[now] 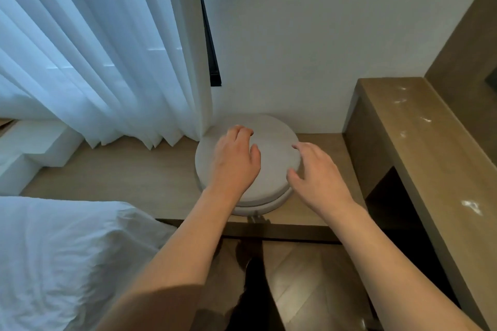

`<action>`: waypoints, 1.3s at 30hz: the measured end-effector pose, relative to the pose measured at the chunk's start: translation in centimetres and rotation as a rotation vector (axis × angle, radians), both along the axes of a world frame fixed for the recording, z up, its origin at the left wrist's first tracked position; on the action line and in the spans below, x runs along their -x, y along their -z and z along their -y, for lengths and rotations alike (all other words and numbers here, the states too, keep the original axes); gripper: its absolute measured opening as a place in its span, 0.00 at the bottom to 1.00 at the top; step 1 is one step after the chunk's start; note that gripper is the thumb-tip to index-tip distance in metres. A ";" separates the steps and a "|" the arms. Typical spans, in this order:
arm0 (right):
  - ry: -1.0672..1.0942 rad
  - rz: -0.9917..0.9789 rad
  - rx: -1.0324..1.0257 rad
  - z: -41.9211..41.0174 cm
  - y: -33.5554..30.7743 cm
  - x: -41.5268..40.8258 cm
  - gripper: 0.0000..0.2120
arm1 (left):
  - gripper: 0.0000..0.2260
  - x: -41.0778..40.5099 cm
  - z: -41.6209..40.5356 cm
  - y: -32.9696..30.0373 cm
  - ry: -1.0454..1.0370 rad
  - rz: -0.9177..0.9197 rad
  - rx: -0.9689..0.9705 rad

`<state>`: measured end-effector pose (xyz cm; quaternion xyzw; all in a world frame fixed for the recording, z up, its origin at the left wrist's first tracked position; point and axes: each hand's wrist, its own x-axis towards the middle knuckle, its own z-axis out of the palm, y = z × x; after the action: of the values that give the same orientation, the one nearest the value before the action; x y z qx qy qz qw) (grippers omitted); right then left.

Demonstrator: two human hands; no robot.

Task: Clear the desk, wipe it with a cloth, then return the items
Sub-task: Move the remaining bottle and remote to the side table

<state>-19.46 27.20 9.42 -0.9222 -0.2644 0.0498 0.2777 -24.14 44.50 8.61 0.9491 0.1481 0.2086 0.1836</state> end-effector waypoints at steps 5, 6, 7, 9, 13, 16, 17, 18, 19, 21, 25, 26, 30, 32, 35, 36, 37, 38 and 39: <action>0.035 -0.008 0.019 -4.3 1.1 -7.6 0.27 | 0.15 -8.0 -4.7 1.1 0.008 -0.027 0.029; 0.046 -0.012 0.026 -5.2 1.1 -9.1 0.27 | 0.15 -9.6 -5.6 1.2 0.018 -0.039 0.032; 0.058 -0.019 0.035 -6.0 1.1 -10.7 0.27 | 0.15 -11.3 -6.4 1.2 0.030 -0.053 0.034; 0.065 -0.029 0.048 -7.6 0.8 -13.6 0.27 | 0.14 -14.5 -8.2 1.1 0.057 -0.068 0.045; 0.106 -0.027 0.076 -9.8 0.6 -18.5 0.27 | 0.14 -20.5 -10.6 1.0 0.097 -0.073 0.078; 0.146 -0.046 0.097 -10.3 0.6 -20.9 0.27 | 0.14 -23.4 -11.0 1.0 0.116 -0.089 0.101; 0.154 -0.053 0.102 -10.3 0.6 -21.5 0.27 | 0.15 -24.1 -11.1 1.0 0.129 -0.097 0.101; 0.160 -0.056 0.106 -10.3 0.5 -22.1 0.27 | 0.15 -24.6 -11.1 1.0 0.143 -0.105 0.097; 0.164 -0.056 0.107 -10.3 0.5 -22.7 0.27 | 0.15 -25.1 -11.2 1.0 0.149 -0.113 0.096; 0.175 -0.054 0.101 -10.1 0.2 -23.6 0.27 | 0.15 -26.0 -11.3 0.9 0.150 -0.120 0.097; 0.209 -0.066 0.083 -8.9 -0.1 -24.7 0.27 | 0.14 -27.5 -10.8 0.5 0.175 -0.105 0.075; 0.220 -0.068 0.084 -8.6 0.1 -24.8 0.27 | 0.14 -27.9 -10.6 0.4 0.182 -0.098 0.074; 0.303 -0.074 0.081 -6.6 0.8 -25.6 0.27 | 0.14 -29.7 -8.6 1.0 0.266 -0.109 0.056; 0.376 -0.087 0.075 -5.2 1.0 -25.5 0.27 | 0.13 -30.8 -7.2 1.6 0.352 -0.125 0.046; 0.521 -0.089 0.050 -2.5 1.1 -24.8 0.27 | 0.14 -33.2 -4.5 2.0 0.491 -0.172 0.039; 0.578 -0.085 0.050 -1.5 1.1 -24.4 0.27 | 0.14 -33.9 -3.2 1.9 0.545 -0.178 0.034; 0.640 -0.083 0.054 -0.4 1.1 -23.9 0.27 | 0.15 -34.5 -1.8 1.8 0.602 -0.178 0.026; 0.704 -0.088 0.060 0.8 1.1 -23.3 0.26 | 0.15 -34.9 -0.1 1.6 0.656 -0.178 0.019; 0.765 -0.101 0.062 2.0 1.0 -22.6 0.26 | 0.15 -35.1 1.6 1.5 0.711 -0.180 0.014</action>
<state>3.13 25.20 8.42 -0.9585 0.1144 -0.0041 0.2610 10.99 42.93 7.14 0.9546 -0.1739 0.0462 0.2375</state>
